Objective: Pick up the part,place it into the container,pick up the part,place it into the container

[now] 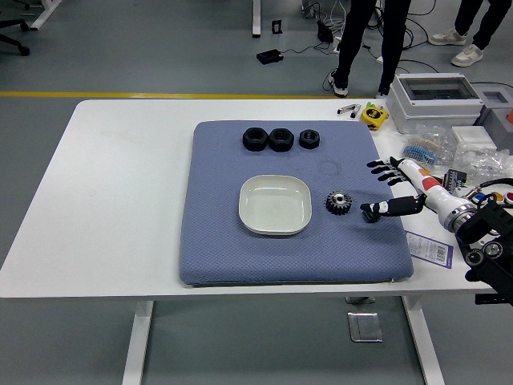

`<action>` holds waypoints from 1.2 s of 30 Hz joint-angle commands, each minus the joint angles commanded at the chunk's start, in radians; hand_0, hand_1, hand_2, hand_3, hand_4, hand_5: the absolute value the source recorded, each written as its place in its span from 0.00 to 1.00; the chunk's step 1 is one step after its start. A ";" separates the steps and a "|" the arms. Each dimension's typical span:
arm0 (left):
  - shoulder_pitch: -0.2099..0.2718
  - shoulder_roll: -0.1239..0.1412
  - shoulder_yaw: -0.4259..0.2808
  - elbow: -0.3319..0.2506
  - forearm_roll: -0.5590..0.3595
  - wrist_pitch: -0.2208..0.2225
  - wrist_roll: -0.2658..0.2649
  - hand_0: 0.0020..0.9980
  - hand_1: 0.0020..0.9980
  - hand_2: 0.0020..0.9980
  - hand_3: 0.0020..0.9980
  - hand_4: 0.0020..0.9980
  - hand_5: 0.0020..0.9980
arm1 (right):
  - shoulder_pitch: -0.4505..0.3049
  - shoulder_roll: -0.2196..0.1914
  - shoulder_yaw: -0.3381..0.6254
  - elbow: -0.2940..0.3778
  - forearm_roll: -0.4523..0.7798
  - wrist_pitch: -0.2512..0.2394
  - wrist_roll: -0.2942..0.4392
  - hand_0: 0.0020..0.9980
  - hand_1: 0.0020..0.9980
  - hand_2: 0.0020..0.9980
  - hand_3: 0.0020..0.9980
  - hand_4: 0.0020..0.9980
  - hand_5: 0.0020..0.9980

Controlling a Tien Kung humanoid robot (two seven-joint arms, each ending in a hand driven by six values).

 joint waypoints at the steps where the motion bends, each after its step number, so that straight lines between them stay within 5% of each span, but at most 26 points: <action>1: 0.000 0.000 0.000 0.000 0.001 0.000 0.000 0.62 0.59 0.69 0.60 0.58 0.59 | 0.002 -0.001 -0.005 0.002 -0.026 0.004 -0.003 0.66 0.68 0.73 0.74 0.97 0.12; 10: 0.003 0.000 -0.004 -0.001 0.007 0.000 0.003 0.62 0.59 0.69 0.60 0.58 0.59 | 0.044 0.004 -0.081 -0.012 -0.304 -0.002 -0.017 0.65 0.67 0.72 0.68 0.95 0.11; 11: 0.003 0.001 -0.004 -0.001 0.009 0.000 0.003 0.62 0.59 0.69 0.60 0.58 0.58 | 0.048 0.006 -0.088 -0.016 -0.305 -0.008 -0.018 0.61 0.64 0.68 0.56 0.86 0.11; 16: 0.001 0.002 -0.001 -0.001 0.003 0.000 0.001 0.62 0.59 0.69 0.60 0.58 0.58 | 0.071 0.010 -0.122 -0.039 -0.284 -0.023 -0.018 0.61 0.64 0.68 0.56 0.86 0.11; 17: 0.000 0.002 0.001 -0.001 0.000 0.000 0.000 0.62 0.59 0.69 0.60 0.58 0.59 | 0.075 0.012 -0.129 -0.048 -0.279 -0.026 -0.017 0.59 0.62 0.64 0.53 0.78 0.12; 30: -0.006 0.004 0.009 -0.001 -0.013 -0.002 -0.003 0.62 0.59 0.69 0.60 0.58 0.58 | 0.106 0.034 -0.164 -0.132 -0.227 -0.026 -0.018 0.57 0.61 0.63 0.53 0.76 0.12; 36: -0.006 0.003 0.011 -0.001 -0.017 -0.002 -0.005 0.62 0.59 0.69 0.60 0.58 0.58 | 0.093 0.027 -0.153 -0.120 -0.224 -0.009 -0.020 0.58 0.63 0.64 0.55 0.80 0.13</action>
